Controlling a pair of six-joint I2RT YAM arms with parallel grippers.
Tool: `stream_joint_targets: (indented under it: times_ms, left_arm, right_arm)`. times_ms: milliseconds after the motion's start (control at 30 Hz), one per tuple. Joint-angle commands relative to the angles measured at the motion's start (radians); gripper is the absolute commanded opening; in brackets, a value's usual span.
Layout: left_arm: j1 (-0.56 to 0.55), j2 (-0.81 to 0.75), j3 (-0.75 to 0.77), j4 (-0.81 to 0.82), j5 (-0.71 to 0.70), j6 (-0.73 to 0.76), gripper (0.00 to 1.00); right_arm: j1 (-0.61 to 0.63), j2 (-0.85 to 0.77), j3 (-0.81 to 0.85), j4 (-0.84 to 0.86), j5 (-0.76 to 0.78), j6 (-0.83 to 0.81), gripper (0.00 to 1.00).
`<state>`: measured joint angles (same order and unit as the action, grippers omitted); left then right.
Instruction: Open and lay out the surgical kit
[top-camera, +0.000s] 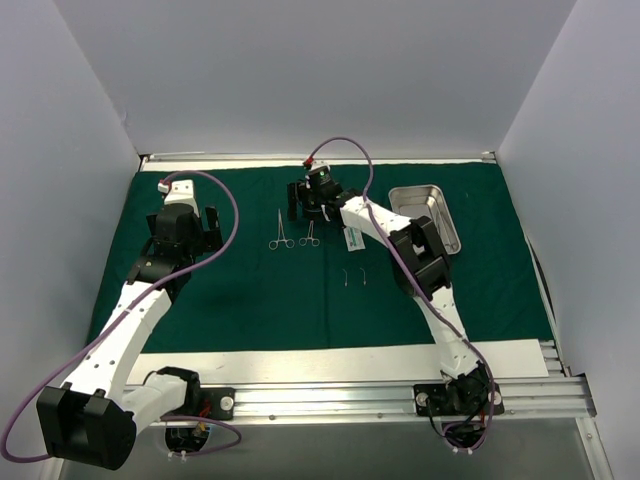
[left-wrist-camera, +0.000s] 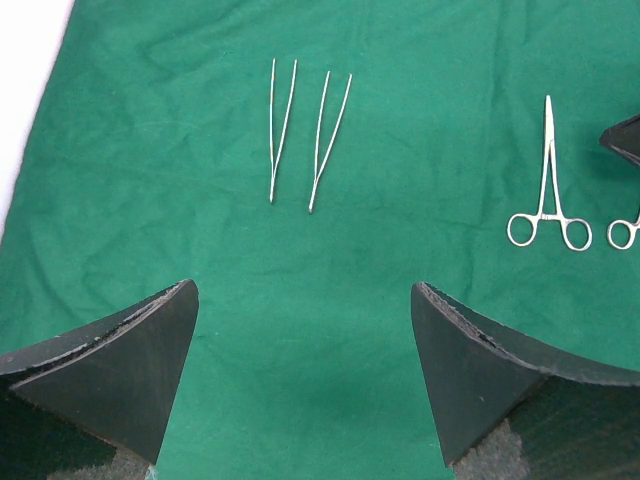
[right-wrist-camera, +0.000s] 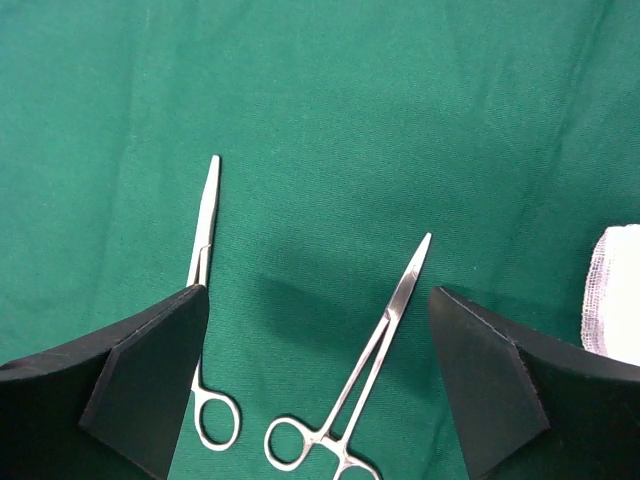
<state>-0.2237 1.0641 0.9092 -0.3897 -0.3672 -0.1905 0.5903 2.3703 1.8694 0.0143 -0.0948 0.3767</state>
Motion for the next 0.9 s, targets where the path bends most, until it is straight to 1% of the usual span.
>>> stream_joint_targets:
  times_ms: [0, 867]
  left_arm:
    - [-0.005, -0.003, 0.007, 0.017, -0.009, 0.002, 0.97]
    - [-0.006, -0.006, 0.005, 0.017, -0.009, 0.003, 0.97]
  right_arm:
    - [0.003, 0.015, -0.009, 0.016, -0.017, 0.011, 0.86]
    - [0.003, 0.058, 0.004, 0.038, -0.066, 0.007, 0.86]
